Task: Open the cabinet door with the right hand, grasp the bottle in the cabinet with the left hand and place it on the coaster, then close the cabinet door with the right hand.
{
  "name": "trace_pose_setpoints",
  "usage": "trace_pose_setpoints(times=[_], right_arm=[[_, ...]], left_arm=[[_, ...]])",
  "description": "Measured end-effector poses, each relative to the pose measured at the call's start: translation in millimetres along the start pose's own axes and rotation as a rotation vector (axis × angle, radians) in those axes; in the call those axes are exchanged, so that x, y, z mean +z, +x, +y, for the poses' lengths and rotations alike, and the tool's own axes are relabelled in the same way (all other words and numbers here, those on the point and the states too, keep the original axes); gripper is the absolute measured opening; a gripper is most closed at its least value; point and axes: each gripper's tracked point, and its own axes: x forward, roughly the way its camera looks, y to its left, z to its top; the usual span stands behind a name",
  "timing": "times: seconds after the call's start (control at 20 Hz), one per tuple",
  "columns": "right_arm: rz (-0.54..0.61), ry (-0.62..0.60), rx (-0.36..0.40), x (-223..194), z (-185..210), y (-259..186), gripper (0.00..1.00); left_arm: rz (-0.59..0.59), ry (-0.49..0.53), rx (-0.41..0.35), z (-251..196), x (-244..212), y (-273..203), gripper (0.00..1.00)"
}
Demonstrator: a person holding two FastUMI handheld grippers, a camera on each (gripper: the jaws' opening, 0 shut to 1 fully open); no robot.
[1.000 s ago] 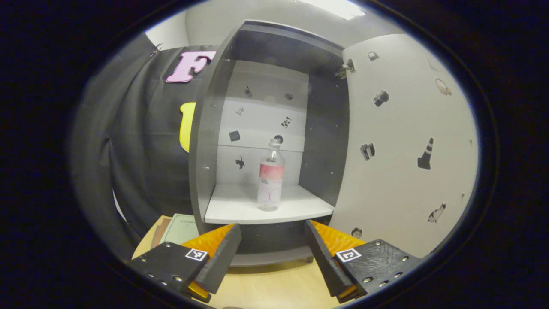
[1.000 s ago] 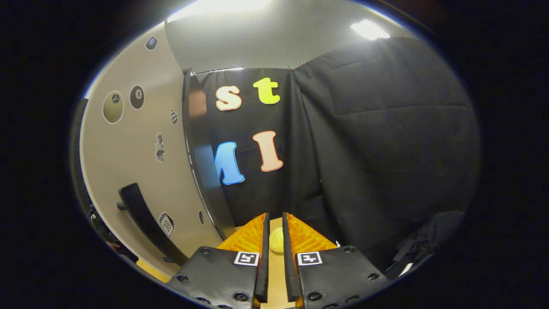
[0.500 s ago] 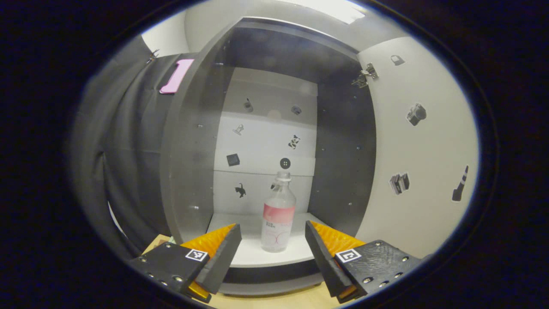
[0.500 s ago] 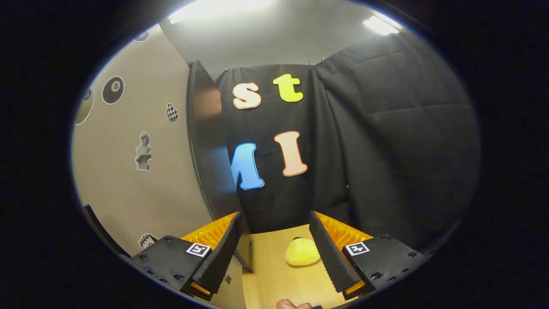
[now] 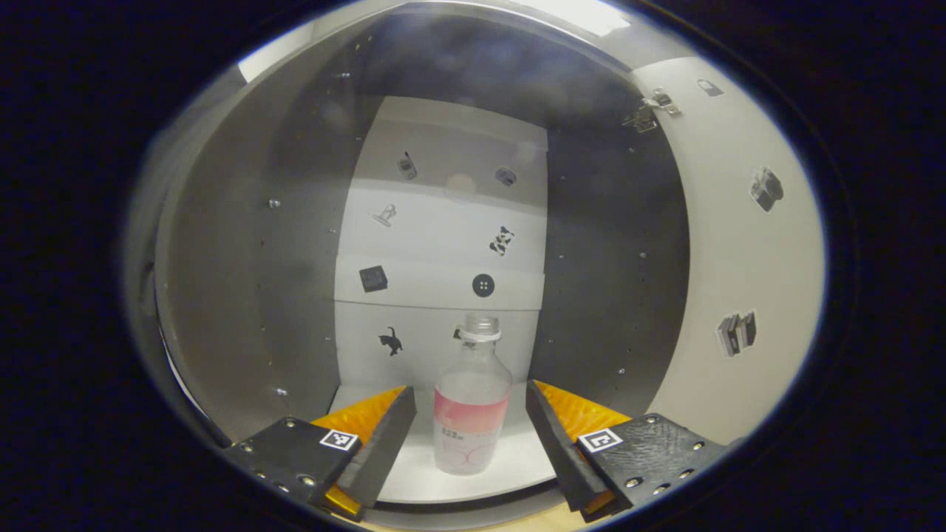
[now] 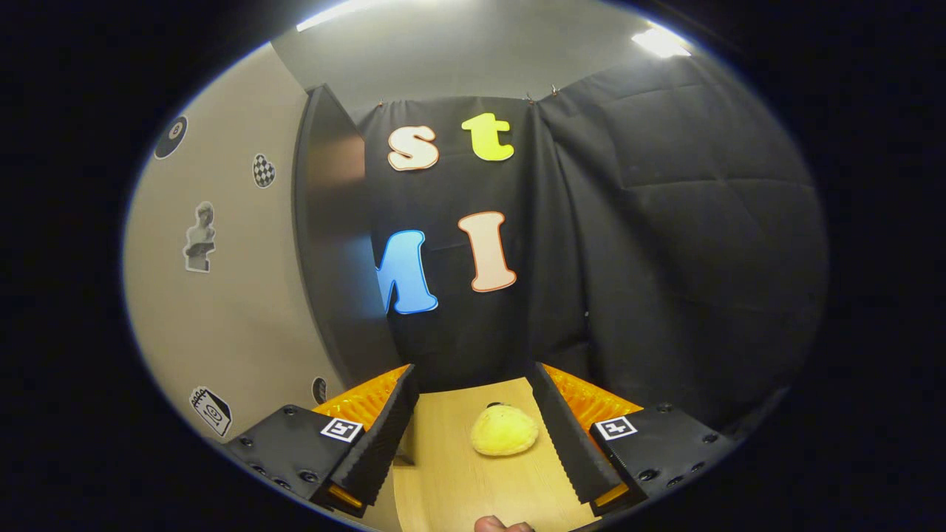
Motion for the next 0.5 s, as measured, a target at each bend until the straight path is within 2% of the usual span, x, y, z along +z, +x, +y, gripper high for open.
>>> trace_pose_setpoints(times=[0.05,0.1,0.25,0.3,0.35,0.4,0.5], right_arm=[[0.002,0.007,-0.01,0,-4,0,0.98],[0.0,0.011,-0.02,0,-7,-1,0.98],[-0.005,0.016,-0.052,0,-19,-3,0.98],[0.0,0.011,-0.061,-3,-21,-3,0.98],[0.003,0.004,-0.069,-4,-23,-2,0.98],[0.006,0.0,-0.072,-5,-23,-1,0.98],[0.015,0.004,-0.067,-8,-21,1,0.98]], left_arm=[[0.005,-0.002,-0.001,1,-2,6,0.88],[0.008,0.002,-0.003,3,-3,10,0.92],[0.017,0.032,-0.007,5,-8,26,0.92],[0.015,0.038,-0.01,5,-8,29,0.88],[0.016,0.041,-0.018,5,-9,33,0.92],[0.019,0.043,-0.021,5,-12,37,0.88],[0.033,0.044,-0.028,5,-18,43,0.92]])
